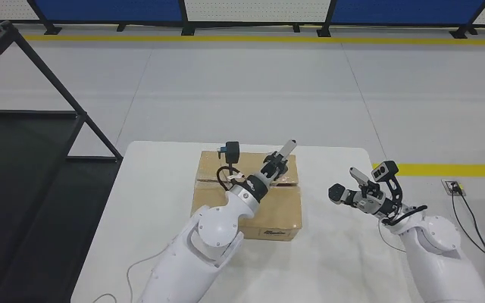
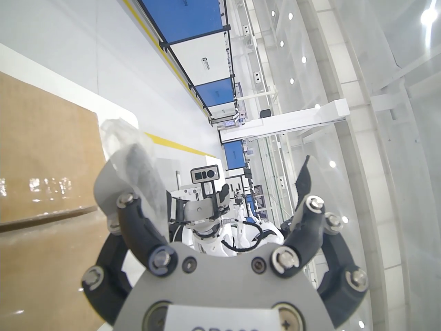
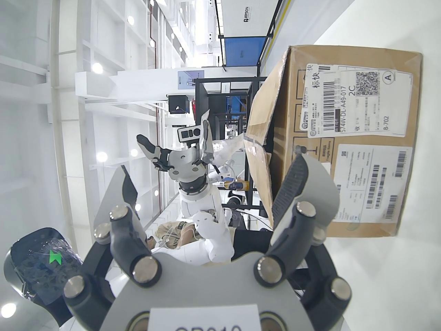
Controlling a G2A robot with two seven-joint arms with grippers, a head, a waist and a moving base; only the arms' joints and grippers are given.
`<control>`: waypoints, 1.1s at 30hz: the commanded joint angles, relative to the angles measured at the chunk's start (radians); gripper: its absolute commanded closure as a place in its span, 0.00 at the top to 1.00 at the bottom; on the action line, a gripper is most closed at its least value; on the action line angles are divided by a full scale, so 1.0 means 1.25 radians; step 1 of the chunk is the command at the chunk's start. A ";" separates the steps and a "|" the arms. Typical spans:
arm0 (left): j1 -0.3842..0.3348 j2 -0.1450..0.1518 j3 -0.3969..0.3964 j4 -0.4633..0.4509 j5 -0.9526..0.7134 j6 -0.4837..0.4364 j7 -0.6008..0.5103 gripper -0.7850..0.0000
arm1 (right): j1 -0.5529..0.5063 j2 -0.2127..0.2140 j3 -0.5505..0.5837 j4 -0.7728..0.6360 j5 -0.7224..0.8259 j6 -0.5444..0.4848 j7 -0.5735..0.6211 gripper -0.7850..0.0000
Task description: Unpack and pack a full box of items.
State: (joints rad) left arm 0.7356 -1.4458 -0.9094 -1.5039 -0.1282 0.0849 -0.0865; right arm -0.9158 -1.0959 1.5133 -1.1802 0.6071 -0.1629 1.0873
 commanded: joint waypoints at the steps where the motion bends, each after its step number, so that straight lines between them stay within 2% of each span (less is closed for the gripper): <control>1: -0.004 -0.004 0.004 0.007 0.002 0.000 0.003 1.00 | -0.009 0.002 0.005 -0.006 0.002 0.000 0.000 1.00; 19: -0.035 -0.045 0.044 0.071 0.023 -0.012 0.035 1.00 | -0.044 0.010 0.015 -0.025 0.016 -0.014 0.002 1.00; 33: -0.049 -0.072 0.053 0.108 0.041 -0.036 0.047 1.00 | -0.044 0.015 0.005 -0.031 0.012 -0.027 0.022 1.00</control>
State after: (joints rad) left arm 0.6747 -1.5339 -0.8440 -1.3738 -0.0790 0.0424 -0.0277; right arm -0.9723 -1.0773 1.5214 -1.2187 0.6232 -0.1931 1.1091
